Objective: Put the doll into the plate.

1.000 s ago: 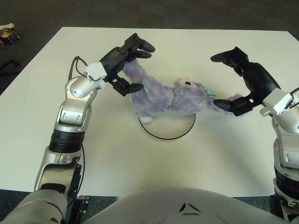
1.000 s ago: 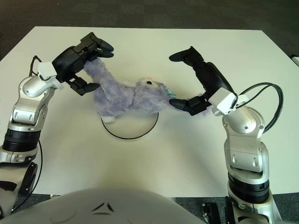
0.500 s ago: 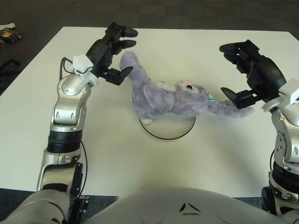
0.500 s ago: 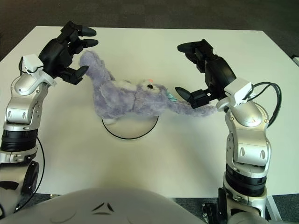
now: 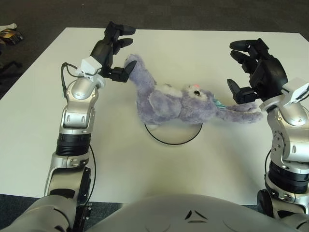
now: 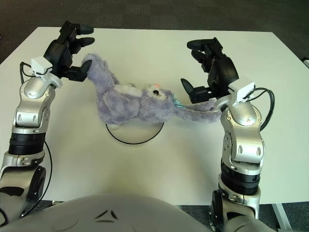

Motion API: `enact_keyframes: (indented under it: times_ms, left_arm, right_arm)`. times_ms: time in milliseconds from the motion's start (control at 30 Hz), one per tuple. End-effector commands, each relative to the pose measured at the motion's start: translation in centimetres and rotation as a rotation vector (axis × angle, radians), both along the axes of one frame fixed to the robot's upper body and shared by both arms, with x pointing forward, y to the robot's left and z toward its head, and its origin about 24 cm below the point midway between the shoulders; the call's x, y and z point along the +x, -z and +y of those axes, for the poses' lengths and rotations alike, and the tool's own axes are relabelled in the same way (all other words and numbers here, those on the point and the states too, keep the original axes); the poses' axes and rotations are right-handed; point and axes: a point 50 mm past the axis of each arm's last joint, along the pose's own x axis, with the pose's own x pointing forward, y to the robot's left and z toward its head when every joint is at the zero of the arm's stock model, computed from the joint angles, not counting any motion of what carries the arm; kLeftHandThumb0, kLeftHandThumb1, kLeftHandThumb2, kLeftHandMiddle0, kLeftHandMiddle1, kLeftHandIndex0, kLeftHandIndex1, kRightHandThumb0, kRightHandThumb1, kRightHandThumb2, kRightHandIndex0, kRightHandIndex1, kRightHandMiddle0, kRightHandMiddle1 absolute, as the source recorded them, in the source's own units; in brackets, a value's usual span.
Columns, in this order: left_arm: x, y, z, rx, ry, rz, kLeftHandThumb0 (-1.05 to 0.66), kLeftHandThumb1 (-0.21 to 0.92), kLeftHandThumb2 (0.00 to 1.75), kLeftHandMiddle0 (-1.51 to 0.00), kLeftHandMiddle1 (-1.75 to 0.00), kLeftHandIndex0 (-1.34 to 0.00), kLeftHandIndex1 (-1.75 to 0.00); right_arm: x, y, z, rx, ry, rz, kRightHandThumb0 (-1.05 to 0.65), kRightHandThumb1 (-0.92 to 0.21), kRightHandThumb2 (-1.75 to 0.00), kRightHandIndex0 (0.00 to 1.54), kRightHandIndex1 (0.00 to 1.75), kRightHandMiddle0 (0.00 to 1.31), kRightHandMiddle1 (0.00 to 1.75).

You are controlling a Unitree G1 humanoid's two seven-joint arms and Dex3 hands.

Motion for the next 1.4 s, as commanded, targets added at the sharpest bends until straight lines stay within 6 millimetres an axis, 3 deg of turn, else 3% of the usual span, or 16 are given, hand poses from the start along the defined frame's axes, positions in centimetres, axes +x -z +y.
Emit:
enact_keyframes:
  times_ms: [0, 300, 400, 467, 500, 533, 667, 733, 833, 933, 1067, 1267, 1367]
  left_arm:
    - [0.5, 0.0, -0.2, -0.065, -0.004, -0.016, -0.43, 0.44, 1.00, -0.20, -0.80, 0.00, -1.27]
    - [1.4, 0.7, -0.2, -0.209, -0.024, -0.001, -0.35, 0.46, 1.06, -0.20, -0.89, -0.01, -1.38]
    - [1.7, 0.9, -0.3, -0.242, -0.036, 0.000, -0.33, 0.46, 1.07, -0.22, -0.99, -0.01, -1.43]
    - [1.9, 1.0, -0.4, -0.265, -0.044, -0.006, -0.31, 0.48, 1.09, -0.27, -1.26, -0.02, -1.52]
    - [1.9, 1.1, -0.4, -0.277, -0.048, -0.011, -0.31, 0.48, 1.09, -0.27, -1.26, -0.02, -1.52]
    - [2.0, 1.1, -0.5, -0.284, -0.051, -0.014, -0.16, 0.61, 0.93, -0.34, -1.43, -0.07, -1.63]
    - [2.2, 1.3, -0.7, -0.313, -0.071, -0.015, -0.06, 0.65, 0.88, -0.42, -1.54, -0.12, -1.70]
    - [2.4, 1.5, -0.8, -0.325, -0.084, -0.007, -0.03, 0.62, 0.90, -0.48, -1.52, -0.18, -1.73]
    - [2.6, 1.7, -0.8, -0.332, -0.093, -0.003, -0.01, 0.59, 0.92, -0.52, -1.50, -0.23, -1.74]
    - [3.2, 2.2, -0.5, -0.333, -0.104, 0.011, -0.01, 0.55, 0.96, -0.56, -1.49, -0.26, -1.74]
    - [3.8, 2.8, -0.2, -0.330, -0.117, 0.026, -0.01, 0.49, 1.05, -0.60, -1.52, -0.27, -1.75]
    - [4.2, 3.2, 0.1, -0.328, -0.143, 0.042, -0.01, 0.44, 1.15, -0.61, -1.61, -0.28, -1.75]
    - [4.3, 3.5, 0.1, -0.332, -0.149, 0.058, -0.01, 0.40, 1.22, -0.50, -1.70, -0.39, -1.75]
  right_arm:
    - [0.6, 0.0, -0.2, 0.038, 0.055, -0.048, 0.01, -0.08, -1.37, 0.00, 0.63, 0.02, 1.23]
    - [1.4, 0.6, -0.9, -0.033, 0.164, -0.097, -0.13, -0.13, -1.29, 0.02, 0.79, 0.08, 1.29]
    - [1.6, 0.8, -1.1, -0.040, 0.200, -0.099, -0.16, -0.13, -1.28, 0.04, 0.87, 0.09, 1.32]
    - [1.7, 1.0, -1.2, -0.028, 0.226, -0.097, -0.16, -0.16, -1.27, 0.08, 1.02, 0.11, 1.37]
    - [1.8, 1.2, -1.2, -0.010, 0.234, -0.102, -0.16, -0.16, -1.27, 0.08, 1.02, 0.11, 1.37]
    - [1.8, 1.3, -1.2, 0.002, 0.238, -0.106, -0.14, -0.19, -1.27, 0.13, 1.22, 0.14, 1.44]
    - [2.6, 2.1, -1.5, 0.057, 0.253, -0.129, -0.12, -0.22, -1.28, 0.20, 1.42, 0.17, 1.52]
    - [2.8, 2.3, -1.6, 0.082, 0.262, -0.133, 0.18, -0.44, -1.05, 0.35, 1.56, 0.17, 1.59]
    - [3.0, 2.4, -1.8, 0.111, 0.270, -0.130, 0.32, -0.54, -0.94, 0.42, 1.62, 0.18, 1.63]
    - [3.1, 2.7, -2.0, 0.157, 0.290, -0.105, 0.37, -0.54, -0.98, 0.45, 1.67, 0.16, 1.68]
    - [3.1, 2.9, -2.2, 0.186, 0.304, -0.086, 0.08, -0.52, -1.07, 0.48, 1.71, 0.21, 1.73]
    - [3.3, 3.3, -2.7, 0.197, 0.326, -0.039, 0.01, -0.51, -1.10, 0.50, 1.71, 0.22, 1.74]
    - [3.6, 3.7, -3.0, 0.209, 0.332, 0.005, 0.00, -0.49, -1.11, 0.53, 1.68, 0.24, 1.75]
